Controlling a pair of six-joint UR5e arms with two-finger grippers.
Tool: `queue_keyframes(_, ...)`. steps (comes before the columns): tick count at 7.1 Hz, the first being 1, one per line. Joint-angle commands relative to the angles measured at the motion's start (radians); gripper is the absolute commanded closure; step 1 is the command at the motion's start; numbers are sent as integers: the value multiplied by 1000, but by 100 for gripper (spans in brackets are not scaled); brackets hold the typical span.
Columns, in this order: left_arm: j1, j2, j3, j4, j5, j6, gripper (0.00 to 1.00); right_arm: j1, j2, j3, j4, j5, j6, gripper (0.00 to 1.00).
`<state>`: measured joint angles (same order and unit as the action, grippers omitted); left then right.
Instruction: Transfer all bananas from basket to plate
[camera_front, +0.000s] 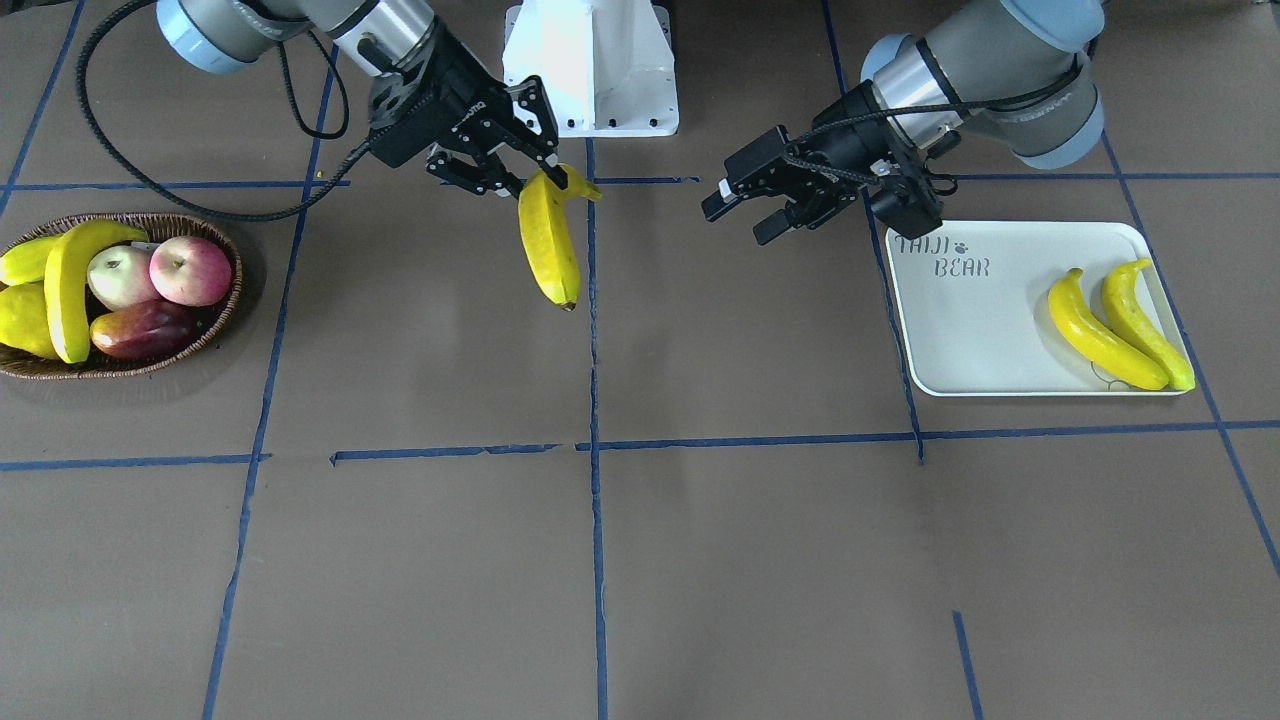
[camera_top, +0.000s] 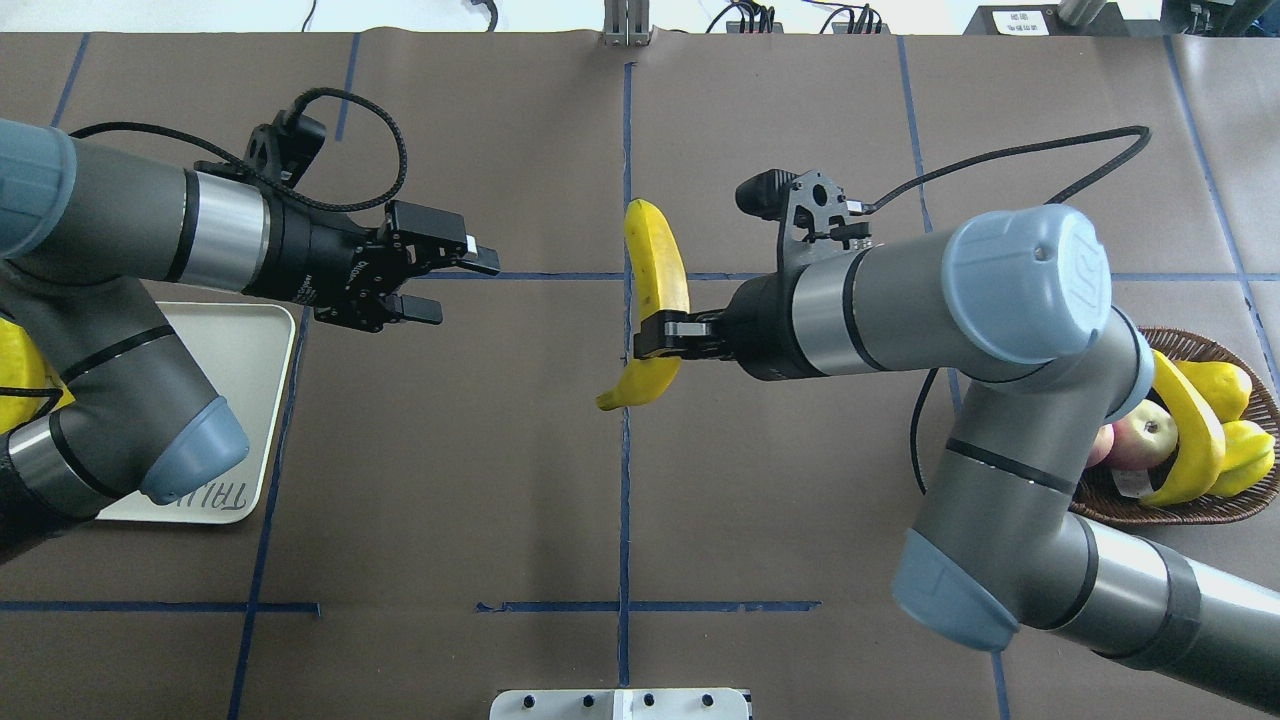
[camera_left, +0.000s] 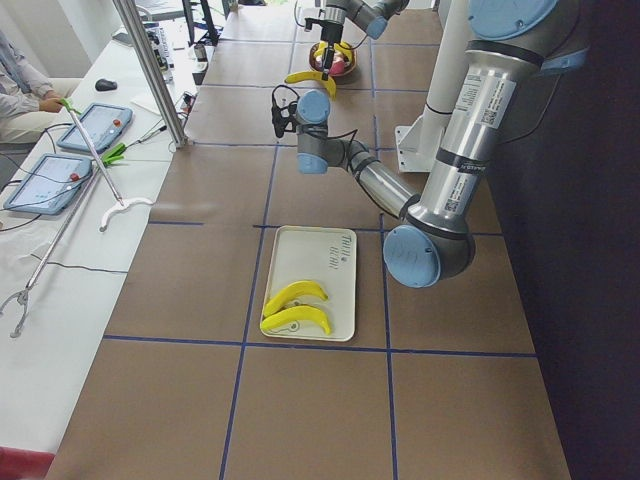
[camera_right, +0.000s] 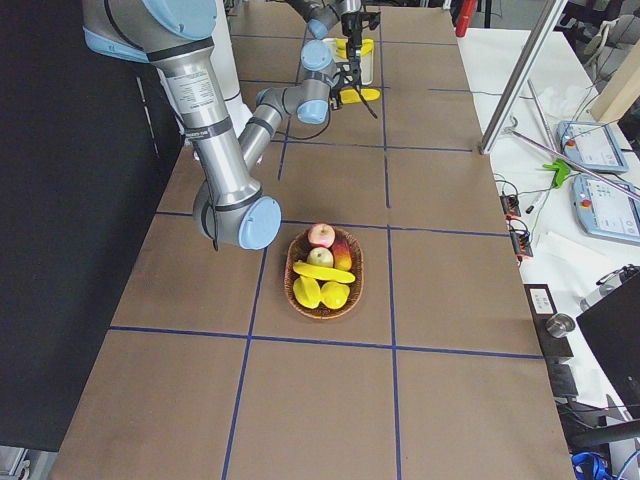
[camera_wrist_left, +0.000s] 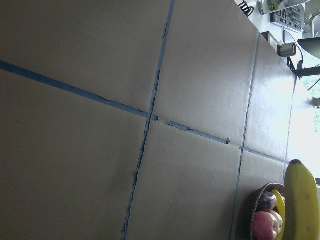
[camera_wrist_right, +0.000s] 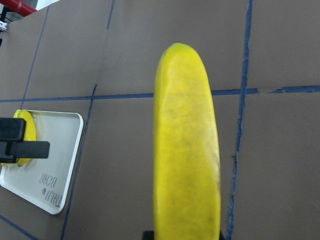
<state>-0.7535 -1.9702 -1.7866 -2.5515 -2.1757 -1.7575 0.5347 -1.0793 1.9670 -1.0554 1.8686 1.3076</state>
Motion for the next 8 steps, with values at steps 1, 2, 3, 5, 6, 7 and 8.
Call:
queue_keyframes(1, 45, -50, 3, 5, 45, -40, 1, -57, 59, -28, -2, -71, 10, 100)
queue_keyframes(2, 74, -58, 3, 5, 77, -40, 1, -77, 68, -28, -3, -104, 16, 100)
queue_keyframes(3, 85, -61, 3, 7, 91, -40, 1, -103, 102, -57, -3, -142, 22, 100)
queue_keyframes(5, 92, -65, 12, 8, 91, -40, 1, -117, 130, -85, -5, -161, 41, 100)
queue_keyframes(6, 103, -65, 12, 8, 93, -39, 1, -122, 130, -85, -3, -161, 41, 99)
queue_keyframes(7, 111, -67, 19, 8, 109, -39, 8, -125, 131, -83, -3, -161, 42, 99)
queue_keyframes(8, 117, -73, 21, 10, 131, -40, 23, -128, 131, -83, -3, -161, 42, 99)
